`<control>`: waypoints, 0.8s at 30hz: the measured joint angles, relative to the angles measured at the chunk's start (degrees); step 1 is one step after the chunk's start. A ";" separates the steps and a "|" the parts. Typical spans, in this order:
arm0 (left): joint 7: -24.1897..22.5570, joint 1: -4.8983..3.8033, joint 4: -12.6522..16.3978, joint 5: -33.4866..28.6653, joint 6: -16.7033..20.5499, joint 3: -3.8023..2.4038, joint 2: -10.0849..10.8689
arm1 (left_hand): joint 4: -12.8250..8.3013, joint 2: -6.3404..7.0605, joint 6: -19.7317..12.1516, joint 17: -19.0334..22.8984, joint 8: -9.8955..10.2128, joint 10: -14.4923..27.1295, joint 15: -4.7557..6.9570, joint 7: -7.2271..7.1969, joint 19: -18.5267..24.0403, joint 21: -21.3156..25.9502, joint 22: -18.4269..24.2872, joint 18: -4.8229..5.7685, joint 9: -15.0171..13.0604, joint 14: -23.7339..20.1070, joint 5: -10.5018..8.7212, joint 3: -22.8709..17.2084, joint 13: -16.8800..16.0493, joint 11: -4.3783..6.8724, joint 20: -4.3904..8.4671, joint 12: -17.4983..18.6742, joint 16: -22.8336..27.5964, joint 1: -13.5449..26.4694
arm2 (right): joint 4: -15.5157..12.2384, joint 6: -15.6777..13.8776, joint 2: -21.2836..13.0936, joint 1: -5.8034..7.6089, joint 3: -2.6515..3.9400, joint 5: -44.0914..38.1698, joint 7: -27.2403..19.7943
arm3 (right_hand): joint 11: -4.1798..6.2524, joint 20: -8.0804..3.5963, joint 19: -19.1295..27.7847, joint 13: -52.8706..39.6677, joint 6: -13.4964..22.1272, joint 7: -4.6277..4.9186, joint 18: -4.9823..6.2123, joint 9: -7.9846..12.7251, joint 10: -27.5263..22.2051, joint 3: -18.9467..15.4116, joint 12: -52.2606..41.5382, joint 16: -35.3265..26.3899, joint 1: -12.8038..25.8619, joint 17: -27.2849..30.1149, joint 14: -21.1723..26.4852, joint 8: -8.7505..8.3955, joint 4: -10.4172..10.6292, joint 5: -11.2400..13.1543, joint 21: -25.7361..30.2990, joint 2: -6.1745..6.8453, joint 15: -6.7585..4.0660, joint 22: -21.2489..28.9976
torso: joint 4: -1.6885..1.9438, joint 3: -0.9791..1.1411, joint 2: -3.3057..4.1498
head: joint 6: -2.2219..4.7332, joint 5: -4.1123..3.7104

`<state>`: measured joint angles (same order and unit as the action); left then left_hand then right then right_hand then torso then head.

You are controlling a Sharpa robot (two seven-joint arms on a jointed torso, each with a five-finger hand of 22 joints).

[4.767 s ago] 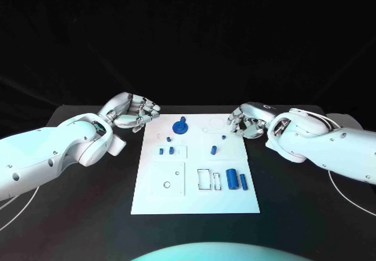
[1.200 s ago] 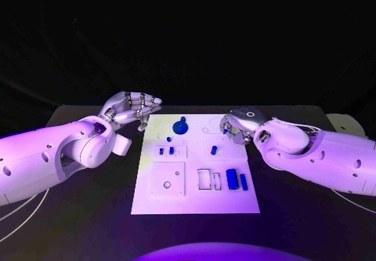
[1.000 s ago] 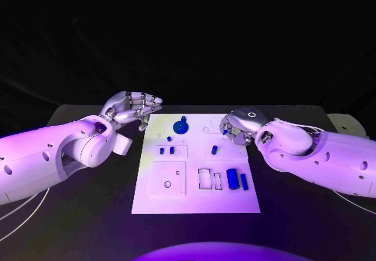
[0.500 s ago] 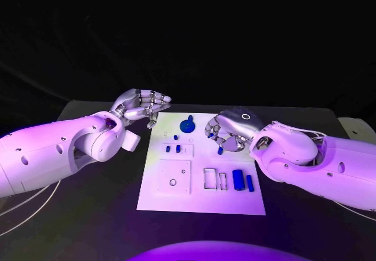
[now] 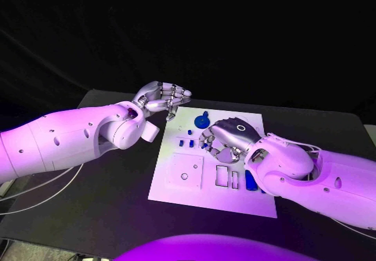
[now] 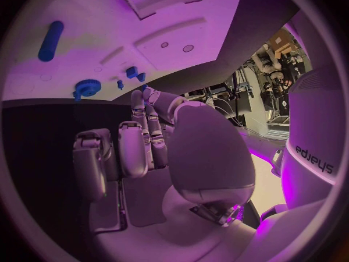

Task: Assemble the parts on the task board

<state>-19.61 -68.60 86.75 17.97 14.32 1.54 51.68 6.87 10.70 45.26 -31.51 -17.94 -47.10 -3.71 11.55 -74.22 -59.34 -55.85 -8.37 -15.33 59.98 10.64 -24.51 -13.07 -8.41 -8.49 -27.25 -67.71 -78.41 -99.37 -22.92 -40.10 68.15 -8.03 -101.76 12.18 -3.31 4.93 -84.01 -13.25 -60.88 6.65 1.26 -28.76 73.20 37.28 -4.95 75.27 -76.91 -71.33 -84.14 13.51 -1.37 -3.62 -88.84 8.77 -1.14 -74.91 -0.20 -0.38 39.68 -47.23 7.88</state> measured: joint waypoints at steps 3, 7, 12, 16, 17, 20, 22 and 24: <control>0.02 0.00 -0.20 -0.04 -0.07 0.00 -0.34 | 0.00 0.00 0.00 0.00 0.00 0.00 0.00 0.00 0.00 0.00 0.00 0.00 0.00 0.00 0.00 0.00 0.00 0.00 0.00 0.00 0.00 0.00 | 0.54 0.12 1.04 -0.99 -0.24 0.37 -0.30 | -0.01 0.00 0.00 0.01 0.21 0.19 0.00 0.00 0.00 0.00 0.00 -0.23 0.00 0.10 0.00 0.00 0.00 0.00 0.21 0.00 0.00 0.00 | -0.03 0.04 0.03 | -0.31 0.74; 0.06 0.00 -0.29 -0.08 -0.20 0.00 -0.61 | 0.00 0.00 0.00 0.00 0.00 0.00 0.00 0.00 0.00 0.00 0.00 0.00 0.00 0.00 0.00 0.00 0.00 0.00 0.00 0.00 0.00 0.00 | 1.18 0.31 1.83 -1.97 -0.43 0.77 -0.66 | -0.08 0.00 0.00 0.02 0.28 0.13 0.00 -0.01 0.07 -0.01 0.00 -0.23 0.00 0.10 0.00 0.00 0.00 0.00 0.21 0.00 0.00 0.01 | -0.04 0.07 0.10 | -0.70 1.33; 0.11 -0.01 -0.35 -0.12 -0.30 0.01 -0.68 | 0.00 0.00 0.00 0.00 0.00 0.00 0.00 0.00 0.00 0.00 0.00 0.00 0.00 0.00 0.00 0.00 0.00 0.00 0.00 0.00 0.00 0.00 | 2.05 0.61 2.44 -2.83 -0.62 1.21 -0.98 | -0.09 0.00 0.00 0.02 0.18 0.23 0.00 -0.01 0.08 -0.01 0.24 -0.23 0.00 0.10 0.00 -0.01 -0.01 0.00 0.21 0.00 0.00 0.01 | -0.10 0.07 0.13 | -1.15 1.87; 0.14 -0.01 -0.41 -0.14 -0.38 0.01 -0.76 | 0.00 0.00 0.00 0.00 0.00 0.00 0.00 0.00 0.00 0.00 0.00 0.00 0.01 0.00 0.00 0.00 0.01 0.00 0.00 0.00 0.00 0.00 | 2.71 0.80 3.00 -3.36 -0.69 1.57 -1.19 | -0.09 0.00 0.00 0.02 0.18 0.23 0.00 0.01 0.08 -0.06 0.24 -0.23 0.00 0.10 0.00 -0.03 -0.06 0.00 0.21 0.00 0.00 0.01 | -0.10 0.07 0.13 | -1.41 2.04; 0.14 -0.01 -0.43 -0.14 -0.40 0.01 -0.78 | 0.00 0.00 0.00 0.00 0.00 0.00 0.00 0.00 0.00 0.00 0.00 0.00 0.01 0.00 0.00 0.00 0.01 0.00 0.00 0.00 0.00 0.00 | 2.83 0.83 3.14 -3.49 -0.69 1.65 -1.24 | -0.10 0.00 0.00 0.00 0.18 0.23 0.00 0.01 0.08 -0.06 0.24 -0.23 0.00 0.10 0.00 -0.03 -0.06 0.00 0.21 0.00 0.00 0.01 | -0.10 0.07 0.13 | -1.45 2.07; 0.16 -0.01 -0.49 -0.15 -0.45 0.01 -0.85 | 0.00 0.00 0.00 0.00 0.00 0.00 0.00 0.00 0.00 0.00 -0.01 0.00 0.01 0.00 0.00 0.00 0.01 0.00 0.00 0.00 0.00 0.00 | 3.07 0.93 3.55 -3.90 -0.74 1.86 -1.41 | -0.11 0.00 0.00 -0.04 0.18 0.23 0.00 0.03 0.07 -0.06 0.24 -0.23 0.01 0.10 0.00 -0.04 -0.07 0.01 0.21 -0.01 0.00 -0.01 | -0.10 0.08 0.13 | -1.58 2.14; 0.17 -0.01 -0.53 -0.15 -0.50 0.01 -0.88 | 0.00 0.00 0.00 0.00 0.00 0.00 0.00 0.00 0.00 0.00 -0.01 0.00 0.01 0.00 0.00 0.00 0.01 0.00 0.00 0.00 0.00 0.00 | 3.19 1.01 3.73 -4.07 -0.75 1.97 -1.52 | -0.19 0.00 0.00 -0.04 0.18 0.23 0.00 0.04 -0.01 -0.06 0.24 -0.23 0.02 0.10 0.00 -0.04 -0.06 0.01 0.20 -0.02 0.00 -0.04 | -0.09 0.08 0.13 | -1.63 2.19; 0.19 -0.01 -0.55 -0.16 -0.53 0.01 -0.88 | 0.00 0.00 -0.33 0.00 0.00 0.20 0.00 -0.08 0.00 -0.01 -0.01 0.00 -0.04 0.00 0.00 0.00 -0.06 -0.20 0.00 0.00 0.00 0.00 | 3.35 1.08 3.83 -4.15 -0.76 2.04 -1.59 | -0.19 0.00 0.00 -0.04 0.18 0.23 0.00 0.03 -0.01 -0.06 0.24 -0.23 0.10 0.10 0.00 -0.13 -0.07 0.01 0.21 -0.10 0.00 -0.04 | -0.07 0.08 0.13 | -1.66 2.20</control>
<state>-19.42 -68.61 86.20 17.82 13.79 1.55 50.80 6.87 10.70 44.93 -31.51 -17.94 -46.90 -3.71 11.47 -74.22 -59.35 -55.86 -8.37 -15.37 59.98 10.64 -24.51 -13.13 -8.61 -8.50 -27.25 -67.71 -78.41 -96.02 -21.85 -36.26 64.00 -8.78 -99.71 10.59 -3.51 4.93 -84.01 -13.29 -60.70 6.88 1.26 -28.73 73.19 37.22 -4.71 75.04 -76.81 -71.23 -84.14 13.38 -1.44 -3.61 -88.63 8.67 -1.13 -74.95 -0.26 -0.30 39.81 -48.89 10.09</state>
